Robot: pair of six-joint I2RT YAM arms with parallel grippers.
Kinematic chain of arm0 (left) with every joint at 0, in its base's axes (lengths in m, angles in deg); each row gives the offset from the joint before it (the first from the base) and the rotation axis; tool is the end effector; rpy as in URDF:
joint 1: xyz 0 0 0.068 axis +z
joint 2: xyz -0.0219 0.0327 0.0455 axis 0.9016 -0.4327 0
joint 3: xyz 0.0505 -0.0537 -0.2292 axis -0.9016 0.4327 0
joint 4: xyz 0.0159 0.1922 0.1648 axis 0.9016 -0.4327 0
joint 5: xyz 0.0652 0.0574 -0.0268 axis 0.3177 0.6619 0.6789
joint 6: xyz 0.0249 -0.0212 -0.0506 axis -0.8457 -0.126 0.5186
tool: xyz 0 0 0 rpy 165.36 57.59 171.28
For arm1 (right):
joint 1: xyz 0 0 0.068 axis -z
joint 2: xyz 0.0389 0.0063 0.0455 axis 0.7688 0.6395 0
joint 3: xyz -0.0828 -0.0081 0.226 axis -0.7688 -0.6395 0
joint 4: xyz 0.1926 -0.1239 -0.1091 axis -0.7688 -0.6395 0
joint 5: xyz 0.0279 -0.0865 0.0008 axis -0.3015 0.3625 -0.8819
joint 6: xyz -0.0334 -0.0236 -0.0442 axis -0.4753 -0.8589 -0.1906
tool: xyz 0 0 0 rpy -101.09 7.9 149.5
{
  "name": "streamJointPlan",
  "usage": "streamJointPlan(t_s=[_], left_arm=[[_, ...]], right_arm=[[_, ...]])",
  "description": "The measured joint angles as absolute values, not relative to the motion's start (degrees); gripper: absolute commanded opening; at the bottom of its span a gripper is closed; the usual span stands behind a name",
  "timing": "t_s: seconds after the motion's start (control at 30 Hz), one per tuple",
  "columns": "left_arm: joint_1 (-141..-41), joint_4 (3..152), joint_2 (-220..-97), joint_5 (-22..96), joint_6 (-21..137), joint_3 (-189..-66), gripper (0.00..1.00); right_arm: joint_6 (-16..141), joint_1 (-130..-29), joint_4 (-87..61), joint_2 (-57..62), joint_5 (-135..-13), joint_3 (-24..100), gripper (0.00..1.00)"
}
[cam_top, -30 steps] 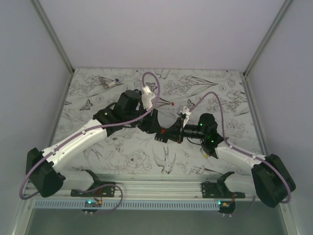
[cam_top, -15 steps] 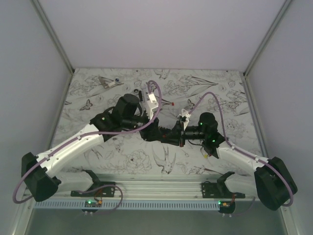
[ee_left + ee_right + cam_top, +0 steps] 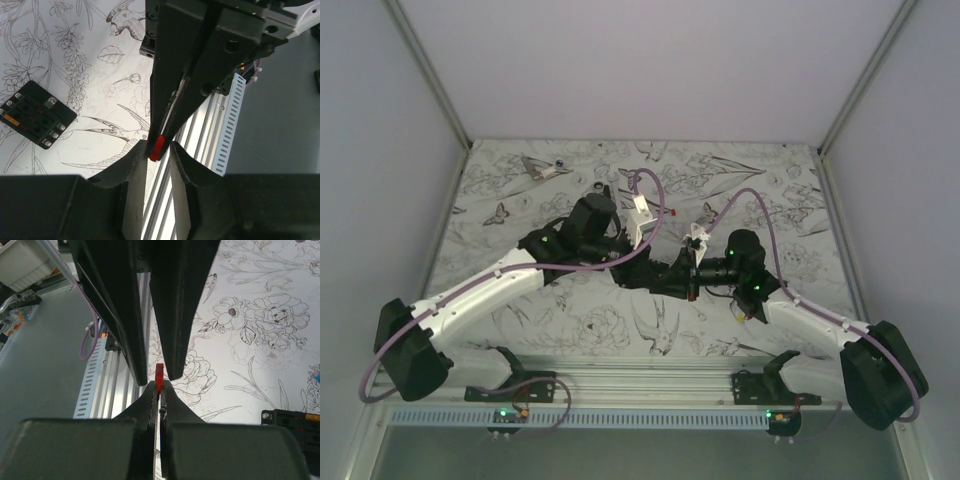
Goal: Snap on the fuse box
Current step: Pick up the fuse from the center of the board.
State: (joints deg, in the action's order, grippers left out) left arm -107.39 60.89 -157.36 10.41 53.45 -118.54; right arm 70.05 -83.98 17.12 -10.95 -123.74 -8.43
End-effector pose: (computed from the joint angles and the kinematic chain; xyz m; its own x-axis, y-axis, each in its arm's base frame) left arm 0.2021 -0.2234 0.3037 -0.4212 0.2581 -0.8695 0.8934 0.2832 -0.3488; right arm 0.1879 0.1708 0.2126 -0.3617 -0.0838 -0.9285 -0.9319 0.0029 0.3628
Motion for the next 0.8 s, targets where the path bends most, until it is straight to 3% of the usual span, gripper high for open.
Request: streamJointPlan(t_s=[0.17, 0.47, 0.57, 0.73, 0.8], left_arm=[[-107.5, 60.9, -158.7, 10.0, 53.3, -118.5, 0.21], [-107.5, 60.8, -158.6, 8.9, 52.7, -118.5, 0.00], [-107.5, 60.8, -158.4, 8.9, 52.5, -118.5, 0.00], [-107.5, 60.9, -158.2, 9.2, 52.5, -118.1, 0.00], [-107.5, 60.9, -158.1, 10.8, 53.0, -117.8, 0.00]], right_arm=[[70.0, -83.9, 16.9, -11.0, -123.9, -8.4, 0.00], [70.0, -83.9, 16.7, -11.0, -124.4, -8.4, 0.00], [70.0, -83.9, 16.7, -11.0, -124.7, -8.4, 0.01], [69.0, -83.9, 15.9, -11.0, -124.2, -8.4, 0.39], [68.2, -83.9, 14.7, -11.0, -122.2, -8.4, 0.47]])
